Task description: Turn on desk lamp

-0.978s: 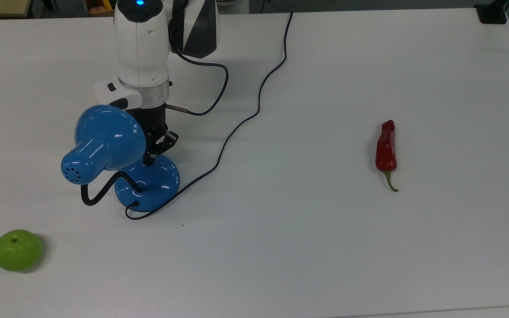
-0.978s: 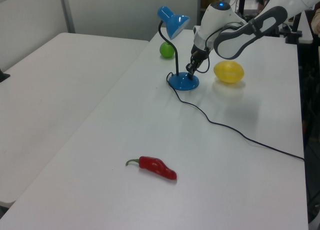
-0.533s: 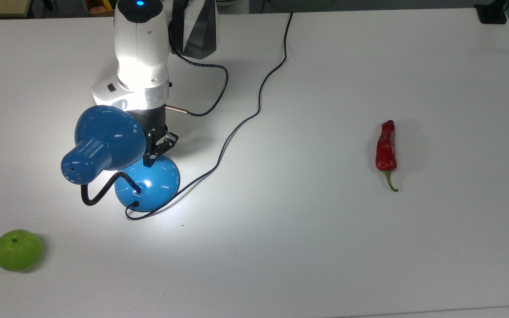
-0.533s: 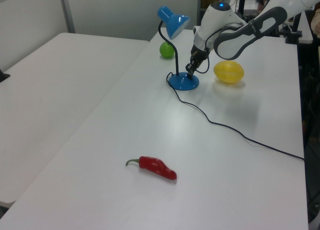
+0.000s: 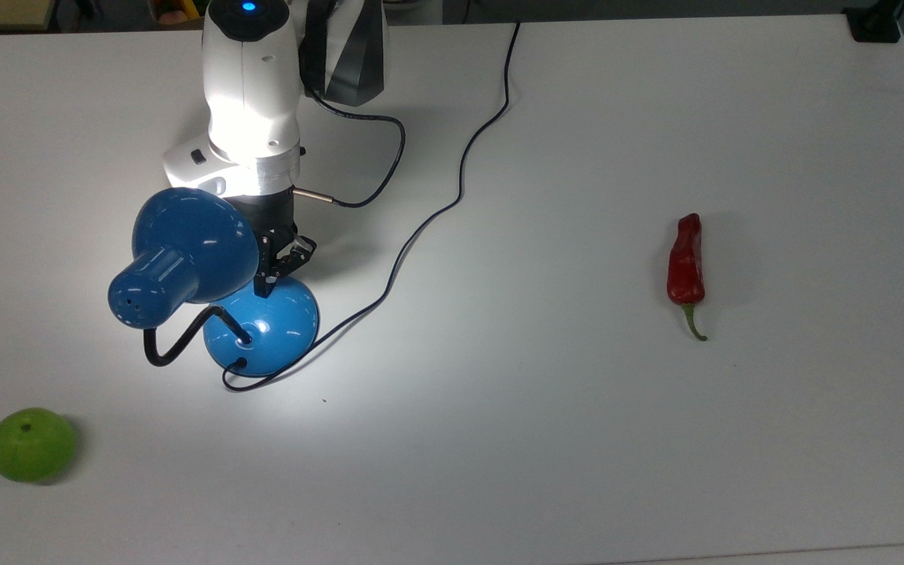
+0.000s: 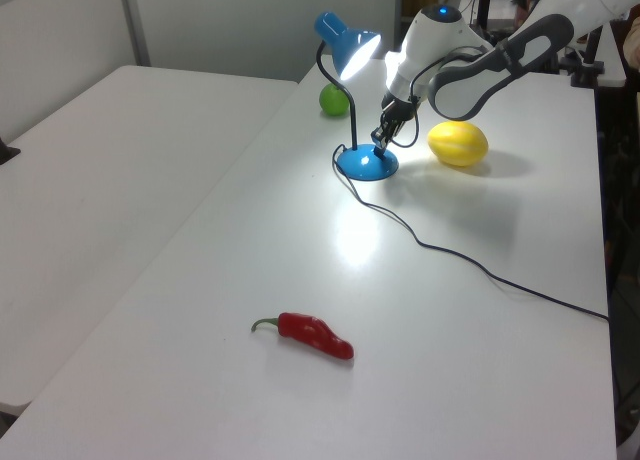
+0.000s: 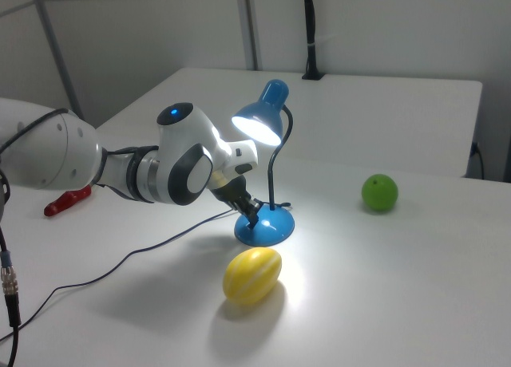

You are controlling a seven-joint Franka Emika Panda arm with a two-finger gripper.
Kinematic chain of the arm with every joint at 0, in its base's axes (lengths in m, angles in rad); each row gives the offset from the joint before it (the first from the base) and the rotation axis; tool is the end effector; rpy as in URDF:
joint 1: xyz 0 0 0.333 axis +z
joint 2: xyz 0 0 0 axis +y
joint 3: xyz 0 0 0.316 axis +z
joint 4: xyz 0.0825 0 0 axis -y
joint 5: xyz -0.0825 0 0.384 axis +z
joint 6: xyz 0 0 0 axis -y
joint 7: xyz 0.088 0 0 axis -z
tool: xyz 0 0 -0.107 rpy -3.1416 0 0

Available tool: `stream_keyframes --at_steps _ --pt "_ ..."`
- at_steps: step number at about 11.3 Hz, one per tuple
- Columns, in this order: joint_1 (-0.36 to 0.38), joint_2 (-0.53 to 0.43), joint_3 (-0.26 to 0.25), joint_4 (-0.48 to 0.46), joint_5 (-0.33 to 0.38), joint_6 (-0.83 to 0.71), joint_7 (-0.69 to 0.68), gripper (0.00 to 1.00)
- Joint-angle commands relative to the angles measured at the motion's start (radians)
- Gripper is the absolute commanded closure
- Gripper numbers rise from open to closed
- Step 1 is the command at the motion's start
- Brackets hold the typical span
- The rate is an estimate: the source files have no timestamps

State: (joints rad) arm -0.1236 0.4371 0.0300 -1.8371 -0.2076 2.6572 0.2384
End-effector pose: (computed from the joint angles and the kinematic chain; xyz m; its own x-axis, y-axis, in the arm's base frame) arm 0.6734 -0.0593 0.3323 0.9109 -0.1471 0.3856 -0.1820 -0.9818 0.0553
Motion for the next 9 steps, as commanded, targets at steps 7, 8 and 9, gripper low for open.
stream_keyframes --at_steps 7,8,9 --pt "0.013 -0.214 0.077 -0.014 -0.018 -0.507 0.012 1.00" --pt "0.018 -0.254 0.097 -0.013 -0.010 -0.572 0.012 1.00" --pt "0.039 -0.291 0.106 -0.013 -0.004 -0.627 0.010 1.00"
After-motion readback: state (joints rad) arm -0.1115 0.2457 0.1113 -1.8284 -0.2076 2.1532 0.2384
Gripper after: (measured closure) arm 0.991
